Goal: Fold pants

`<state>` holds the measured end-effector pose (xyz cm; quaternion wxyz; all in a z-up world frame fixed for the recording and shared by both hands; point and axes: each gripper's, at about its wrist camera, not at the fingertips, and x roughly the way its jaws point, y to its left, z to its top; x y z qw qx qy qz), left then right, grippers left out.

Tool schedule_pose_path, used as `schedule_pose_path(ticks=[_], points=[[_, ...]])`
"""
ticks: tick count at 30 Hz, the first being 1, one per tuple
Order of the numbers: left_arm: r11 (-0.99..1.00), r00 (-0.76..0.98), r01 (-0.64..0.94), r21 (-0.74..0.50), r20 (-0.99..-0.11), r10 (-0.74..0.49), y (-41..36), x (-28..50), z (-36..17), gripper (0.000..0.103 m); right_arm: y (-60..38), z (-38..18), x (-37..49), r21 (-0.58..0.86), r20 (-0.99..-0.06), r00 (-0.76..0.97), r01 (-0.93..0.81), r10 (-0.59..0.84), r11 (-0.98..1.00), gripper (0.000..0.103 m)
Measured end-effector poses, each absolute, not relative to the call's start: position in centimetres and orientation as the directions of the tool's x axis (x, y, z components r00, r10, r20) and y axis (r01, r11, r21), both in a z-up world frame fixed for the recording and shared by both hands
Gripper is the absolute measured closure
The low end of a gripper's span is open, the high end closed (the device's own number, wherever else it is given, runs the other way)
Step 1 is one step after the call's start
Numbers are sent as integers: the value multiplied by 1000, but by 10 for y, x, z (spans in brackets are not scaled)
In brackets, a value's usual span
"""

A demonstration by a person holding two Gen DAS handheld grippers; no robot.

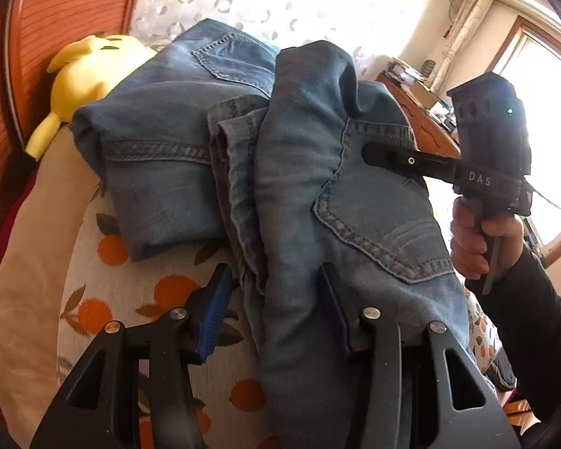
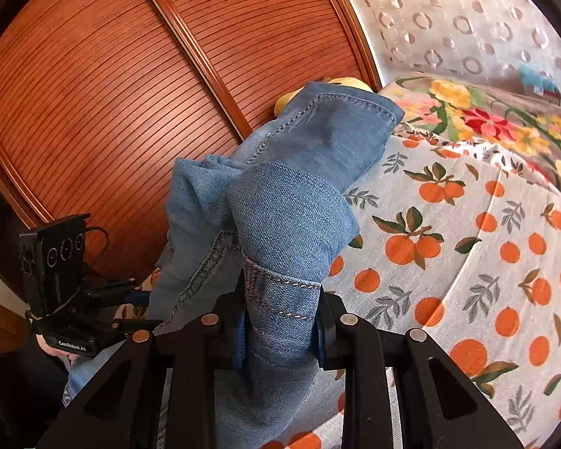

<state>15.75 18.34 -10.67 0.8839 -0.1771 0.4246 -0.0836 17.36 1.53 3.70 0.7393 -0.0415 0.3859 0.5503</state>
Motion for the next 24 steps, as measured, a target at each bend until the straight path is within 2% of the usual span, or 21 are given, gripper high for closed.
schedule_pose_path(ticks=[6, 9, 13, 15, 24], points=[[908, 622, 23, -419, -705, -341, 185, 163, -107, 56, 20, 30, 177, 365, -618, 96, -844, 780, 393, 75], [908, 629, 40, -417, -695, -347, 179, 160, -106, 69, 15, 34, 169, 371, -615, 94, -841, 783, 393, 75], [931, 646, 60, -361, -697, -312, 165, 146, -96, 81, 7, 41, 157, 361, -603, 106, -848, 791, 389, 75], [938, 665, 68, -341, -685, -298, 157, 135, -88, 84, 2, 47, 148, 346, -590, 118, -856, 799, 383, 77], [931, 773, 88, -355, -565, -288, 165, 91, -43, 87, -4, 109, 101, 280, -468, 164, -904, 868, 322, 81]])
